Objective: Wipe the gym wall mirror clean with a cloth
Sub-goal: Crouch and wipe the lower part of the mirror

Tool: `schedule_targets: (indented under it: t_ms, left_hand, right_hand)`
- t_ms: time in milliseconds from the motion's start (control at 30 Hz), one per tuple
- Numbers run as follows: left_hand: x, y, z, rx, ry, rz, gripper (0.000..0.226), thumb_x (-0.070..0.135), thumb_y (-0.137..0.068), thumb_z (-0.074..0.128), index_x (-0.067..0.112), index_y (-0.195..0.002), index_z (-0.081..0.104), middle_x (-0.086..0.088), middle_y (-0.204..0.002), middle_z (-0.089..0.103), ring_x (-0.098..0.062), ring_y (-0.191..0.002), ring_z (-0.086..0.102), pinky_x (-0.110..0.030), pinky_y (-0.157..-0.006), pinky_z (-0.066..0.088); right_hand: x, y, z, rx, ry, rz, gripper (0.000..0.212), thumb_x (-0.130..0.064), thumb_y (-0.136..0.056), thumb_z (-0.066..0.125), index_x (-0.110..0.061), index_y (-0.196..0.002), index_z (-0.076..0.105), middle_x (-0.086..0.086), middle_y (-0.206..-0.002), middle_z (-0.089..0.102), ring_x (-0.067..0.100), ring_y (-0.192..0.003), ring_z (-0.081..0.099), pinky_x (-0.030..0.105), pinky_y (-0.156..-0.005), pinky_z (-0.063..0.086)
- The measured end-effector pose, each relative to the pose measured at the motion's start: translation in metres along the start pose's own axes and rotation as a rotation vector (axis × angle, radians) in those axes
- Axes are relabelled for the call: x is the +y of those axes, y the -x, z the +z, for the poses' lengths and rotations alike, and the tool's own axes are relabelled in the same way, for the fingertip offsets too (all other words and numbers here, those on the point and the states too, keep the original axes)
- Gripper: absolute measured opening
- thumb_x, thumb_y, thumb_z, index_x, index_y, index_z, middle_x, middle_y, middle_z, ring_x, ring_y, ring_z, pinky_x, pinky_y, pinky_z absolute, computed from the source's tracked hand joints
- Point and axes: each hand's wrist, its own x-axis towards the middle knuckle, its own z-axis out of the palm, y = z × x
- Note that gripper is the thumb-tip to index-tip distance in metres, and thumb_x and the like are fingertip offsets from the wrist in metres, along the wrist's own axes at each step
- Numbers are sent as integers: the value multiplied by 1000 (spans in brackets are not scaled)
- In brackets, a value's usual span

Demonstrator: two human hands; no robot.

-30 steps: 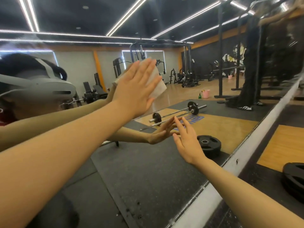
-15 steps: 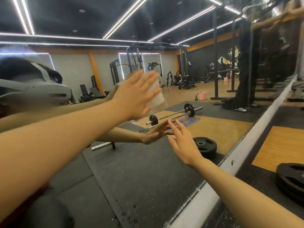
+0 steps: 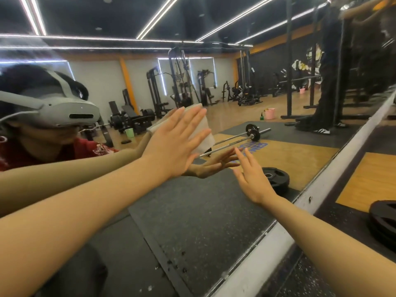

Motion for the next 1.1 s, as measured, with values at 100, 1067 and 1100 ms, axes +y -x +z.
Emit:
schedule_targets:
  t_ms: [100,1067,1100]
  left_hand:
    - [7,17,1,7,29,-21,65,49,-98,1,20,-152,-20,-23,-157,-25,-38,-146,-22,-51,-117,-16]
    - [78,62,27,-17,77,79,63,42,-102,14,18,-155,-11,-21,-158,-22,-37,-148,-19,-50,-114,-20]
    - [75,83,32,2,65,73,63,40,-102,14,17,-156,-10,-21,-159,-20,-38,-149,-17,-50,-116,-18]
  right_hand:
    - [-1,1,6,23,-48,8,59,-30,-104,40,-30,-156,12,6,-165,4,21,-152,4,39,-118,18]
    - [25,60,46,-62,-20,59,61,-30,-103,43,-32,-156,12,4,-166,-1,25,-151,6,47,-116,22]
    - [25,62,49,-72,-28,74,61,-31,-103,42,-34,-156,12,3,-166,-1,26,-151,7,49,-116,22]
